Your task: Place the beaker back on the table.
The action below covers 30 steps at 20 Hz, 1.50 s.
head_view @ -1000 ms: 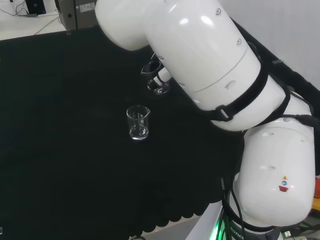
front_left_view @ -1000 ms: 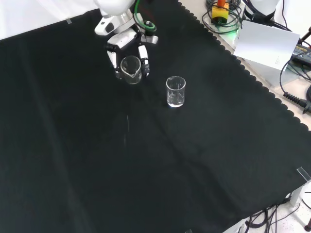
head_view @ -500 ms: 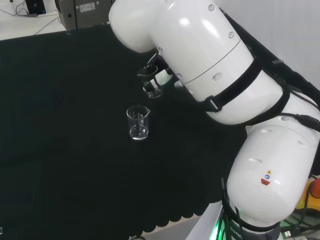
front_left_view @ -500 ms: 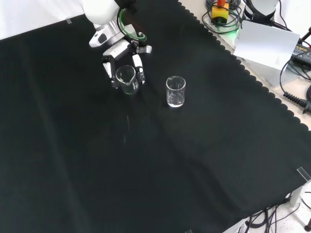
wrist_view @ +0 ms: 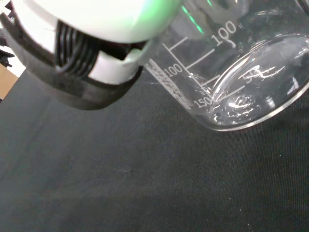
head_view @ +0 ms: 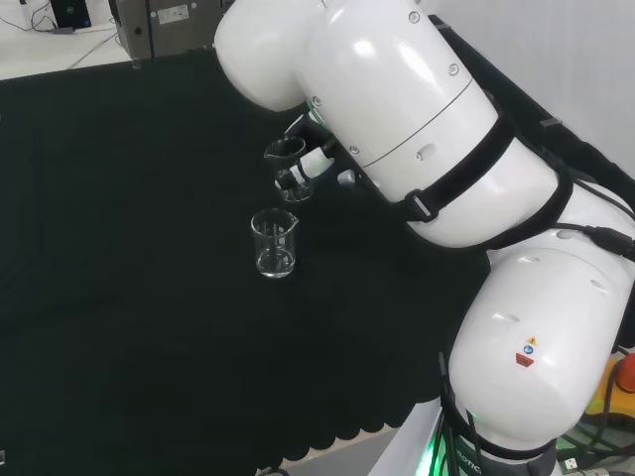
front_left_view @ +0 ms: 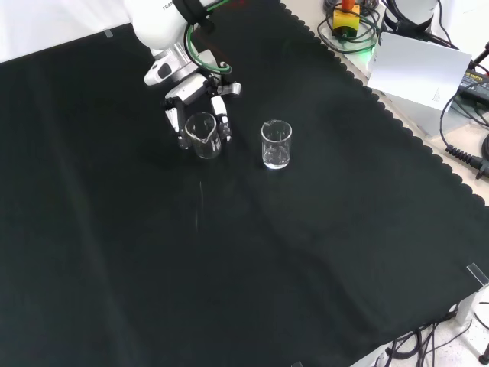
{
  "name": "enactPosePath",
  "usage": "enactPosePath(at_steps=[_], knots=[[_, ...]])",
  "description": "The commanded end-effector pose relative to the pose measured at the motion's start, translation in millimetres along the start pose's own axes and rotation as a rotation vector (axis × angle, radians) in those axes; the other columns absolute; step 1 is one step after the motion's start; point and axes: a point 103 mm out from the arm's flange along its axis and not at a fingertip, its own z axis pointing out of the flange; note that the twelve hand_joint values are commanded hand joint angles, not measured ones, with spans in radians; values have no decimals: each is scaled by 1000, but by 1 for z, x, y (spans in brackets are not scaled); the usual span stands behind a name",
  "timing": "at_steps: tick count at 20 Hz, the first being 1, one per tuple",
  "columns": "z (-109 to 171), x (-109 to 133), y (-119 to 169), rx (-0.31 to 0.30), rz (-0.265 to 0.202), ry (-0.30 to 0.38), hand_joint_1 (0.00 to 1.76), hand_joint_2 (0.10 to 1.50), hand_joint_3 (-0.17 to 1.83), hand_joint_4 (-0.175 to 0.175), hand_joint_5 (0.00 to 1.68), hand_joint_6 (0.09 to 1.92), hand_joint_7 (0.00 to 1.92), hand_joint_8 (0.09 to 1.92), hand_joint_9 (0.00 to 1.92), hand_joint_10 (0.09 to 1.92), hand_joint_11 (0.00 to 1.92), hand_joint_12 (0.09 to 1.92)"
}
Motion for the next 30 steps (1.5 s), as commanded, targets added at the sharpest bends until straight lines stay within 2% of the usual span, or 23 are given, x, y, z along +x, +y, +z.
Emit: enactPosePath(at_steps=[1, 9, 23, 28, 30], knots=[[3, -1, 4, -30, 8, -18, 1311, 767, 408, -175, 1318, 472, 1368, 447, 1691, 87, 1387, 599], [5, -6, 17, -41, 13, -18, 1309, 811, 325, -175, 1315, 457, 1364, 430, 1648, 87, 1386, 607], [5, -17, 29, -42, 16, -19, 1308, 825, 296, -175, 1318, 444, 1366, 417, 1639, 87, 1393, 612], [4, -18, 29, -11, 12, -23, 1300, 956, 69, -175, 1261, 513, 1309, 490, 1578, 87, 1394, 621], [4, -18, 28, 8, 5, -28, 1209, 966, 19, -85, 1145, 567, 1235, 492, 1481, 87, 1343, 665]])
